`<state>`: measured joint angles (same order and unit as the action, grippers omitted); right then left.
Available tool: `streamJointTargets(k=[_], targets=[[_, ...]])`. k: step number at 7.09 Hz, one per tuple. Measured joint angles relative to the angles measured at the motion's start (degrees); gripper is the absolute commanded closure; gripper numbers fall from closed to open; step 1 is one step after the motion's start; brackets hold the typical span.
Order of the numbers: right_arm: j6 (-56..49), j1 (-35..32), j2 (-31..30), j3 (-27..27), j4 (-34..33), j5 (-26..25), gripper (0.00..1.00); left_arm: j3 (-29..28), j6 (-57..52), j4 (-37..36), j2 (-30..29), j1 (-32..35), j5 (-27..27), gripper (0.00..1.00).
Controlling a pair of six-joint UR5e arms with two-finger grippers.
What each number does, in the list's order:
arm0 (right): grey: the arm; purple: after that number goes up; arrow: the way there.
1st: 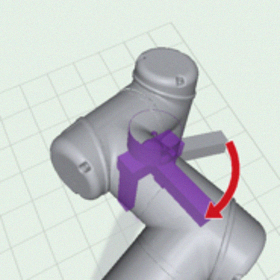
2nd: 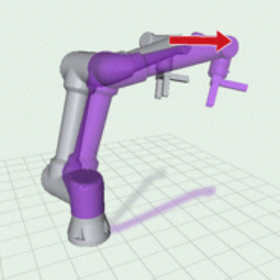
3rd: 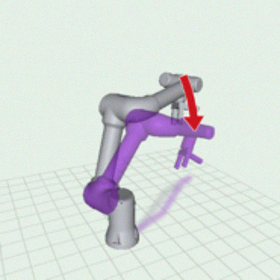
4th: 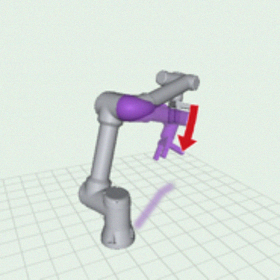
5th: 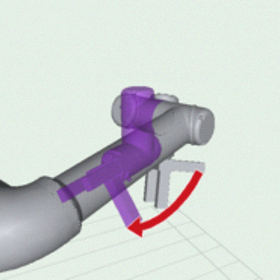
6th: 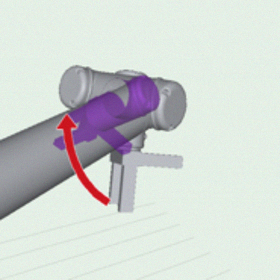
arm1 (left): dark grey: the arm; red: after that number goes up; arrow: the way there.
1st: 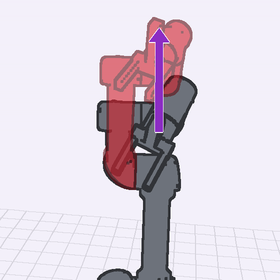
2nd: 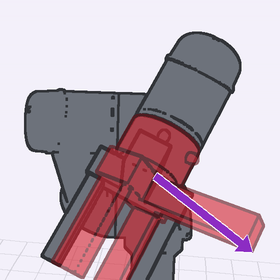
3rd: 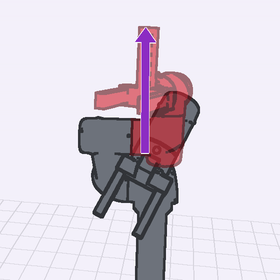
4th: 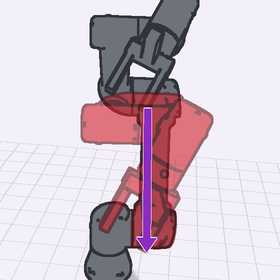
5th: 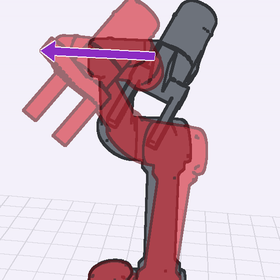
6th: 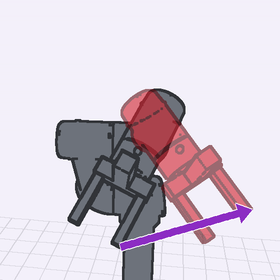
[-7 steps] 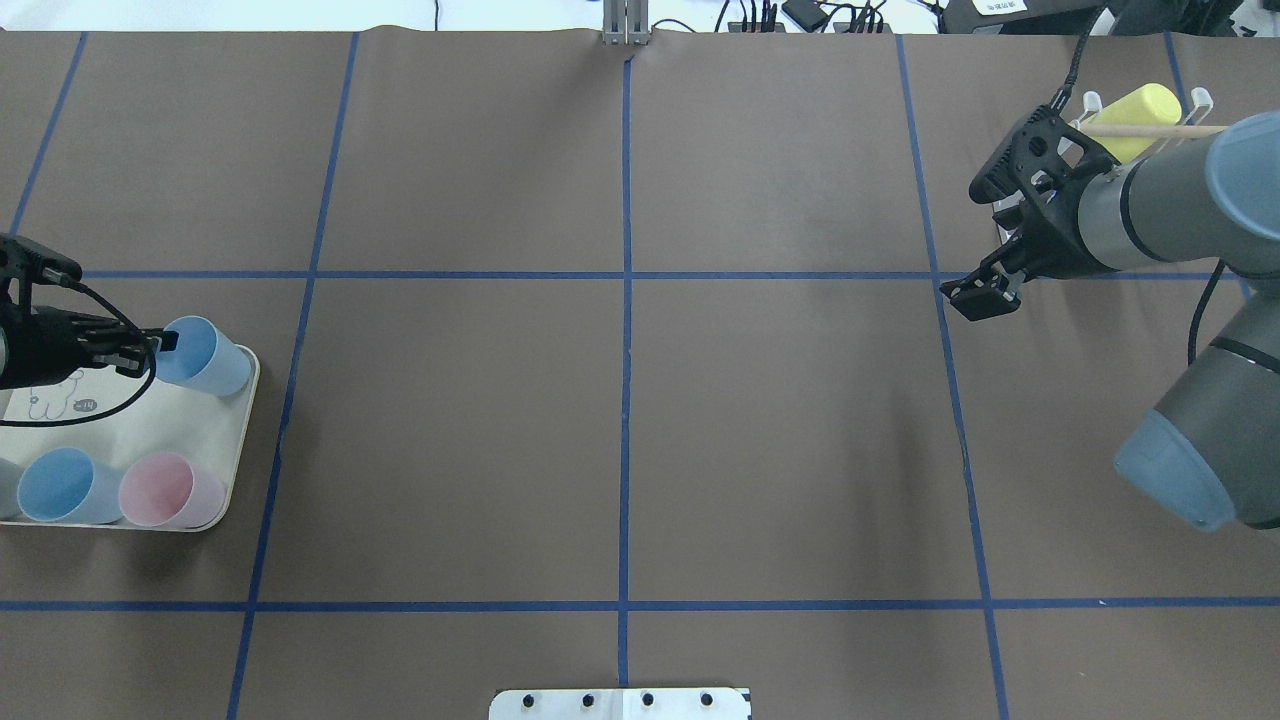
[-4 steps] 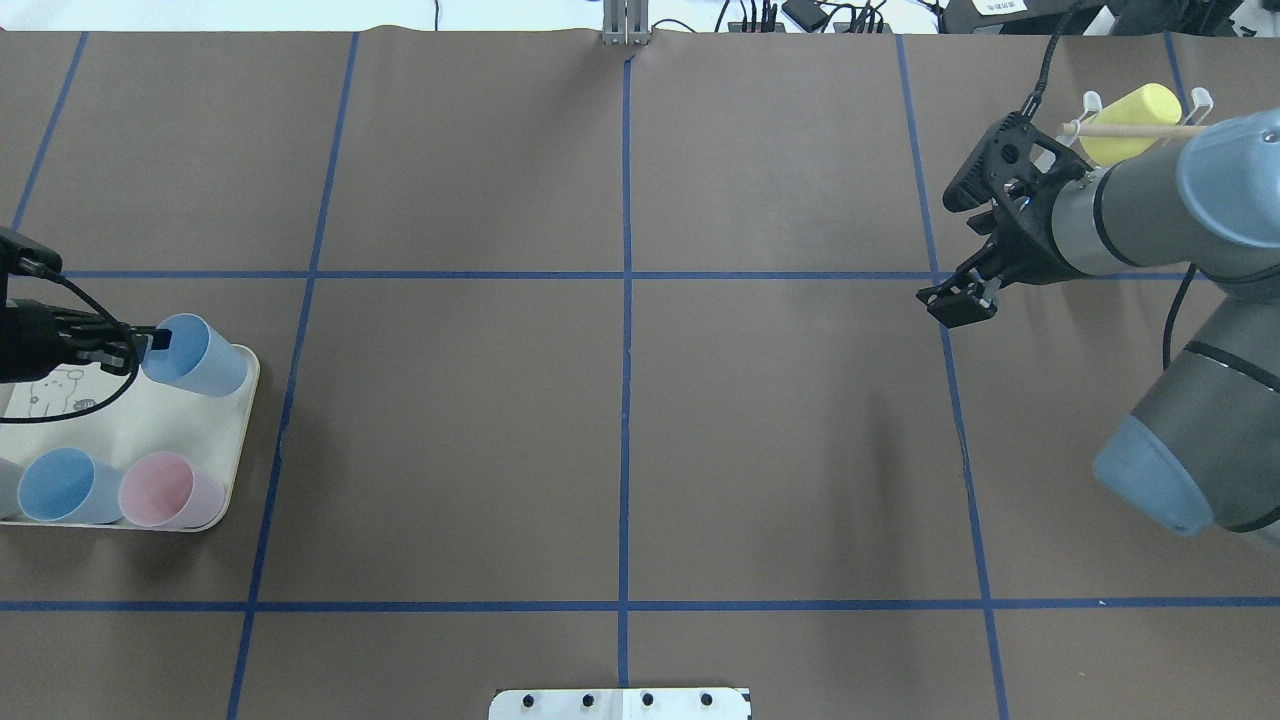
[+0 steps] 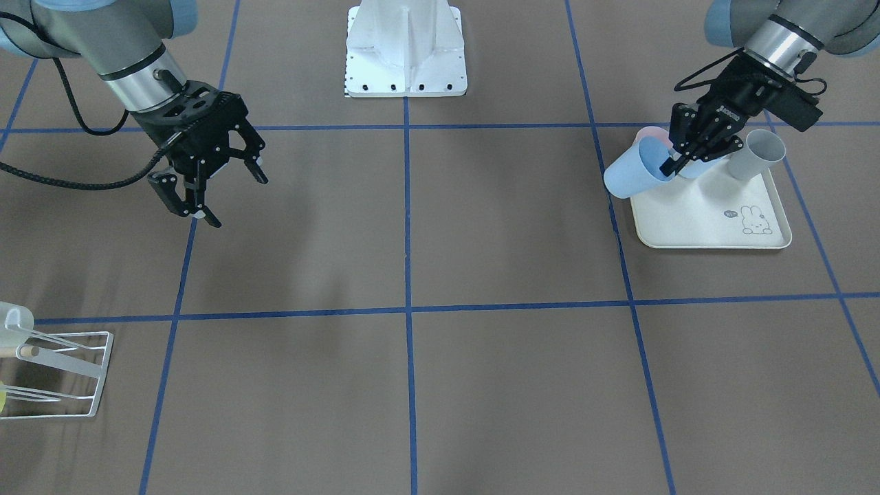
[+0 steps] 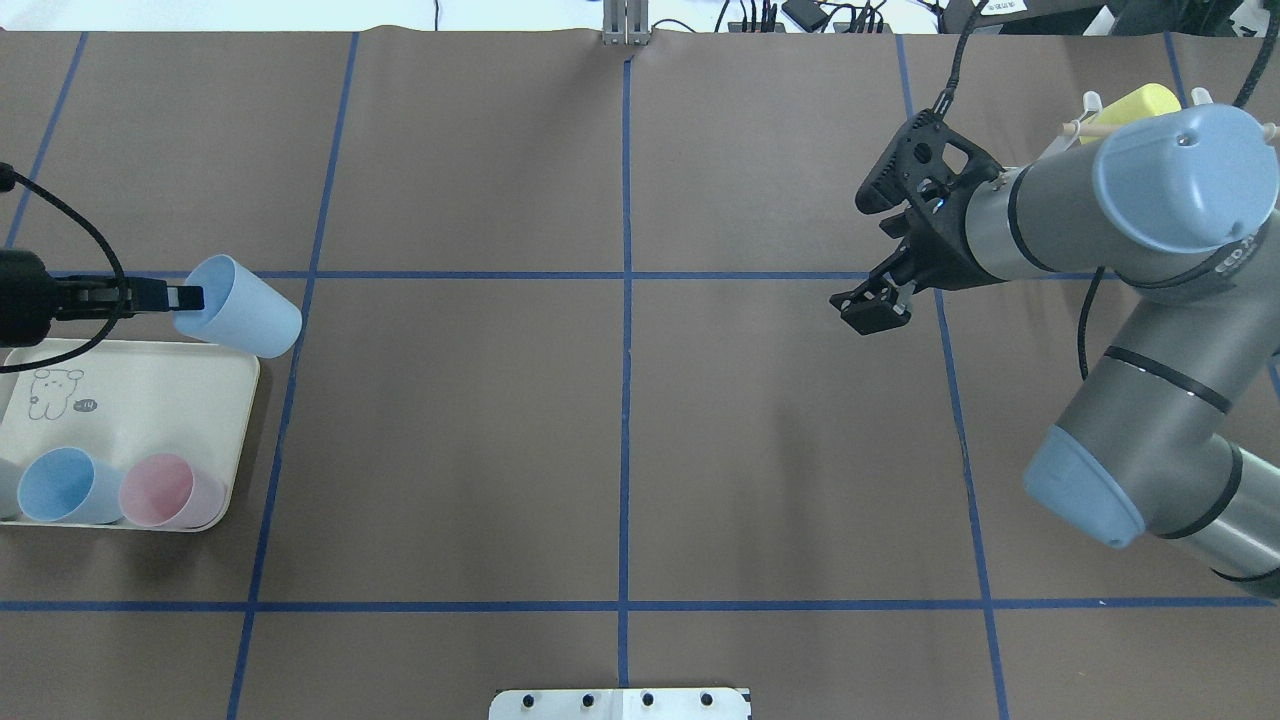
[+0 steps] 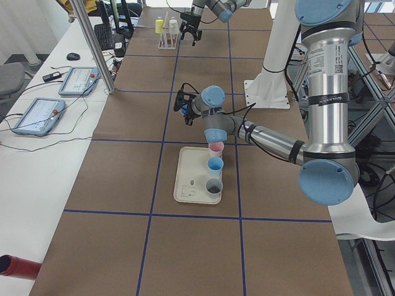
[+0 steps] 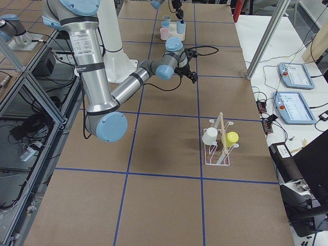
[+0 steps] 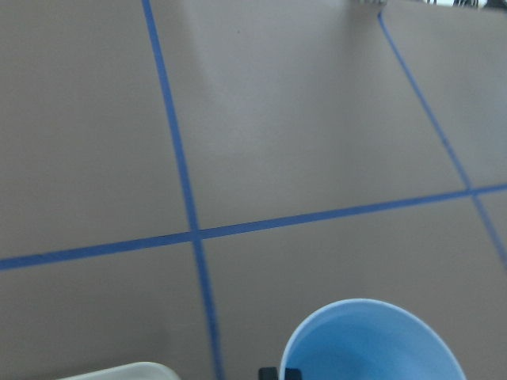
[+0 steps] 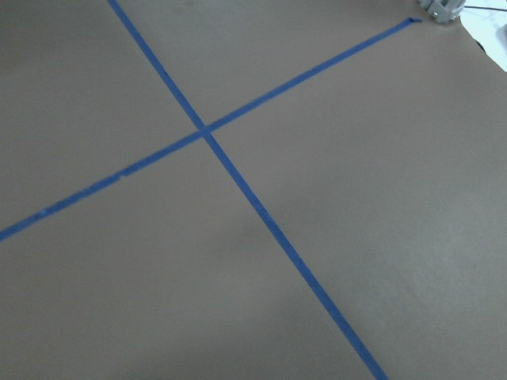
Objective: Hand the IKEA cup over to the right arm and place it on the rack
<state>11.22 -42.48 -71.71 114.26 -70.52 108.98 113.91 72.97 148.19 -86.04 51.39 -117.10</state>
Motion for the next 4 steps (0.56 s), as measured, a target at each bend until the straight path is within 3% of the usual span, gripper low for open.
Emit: streamJointTargets(k=[2,4], targets=[[1.38,4.38,5.12,0.21,0.05,-4.06,0.01,1.38,18.53,0.28,-7.13,-1.41,-1.85,1.0],[2.21,8.21,8.94,0.29,3.78,-5.98,0.01,1.28,28.52,0.46,-13.45,-5.46,-1.65,1.0]])
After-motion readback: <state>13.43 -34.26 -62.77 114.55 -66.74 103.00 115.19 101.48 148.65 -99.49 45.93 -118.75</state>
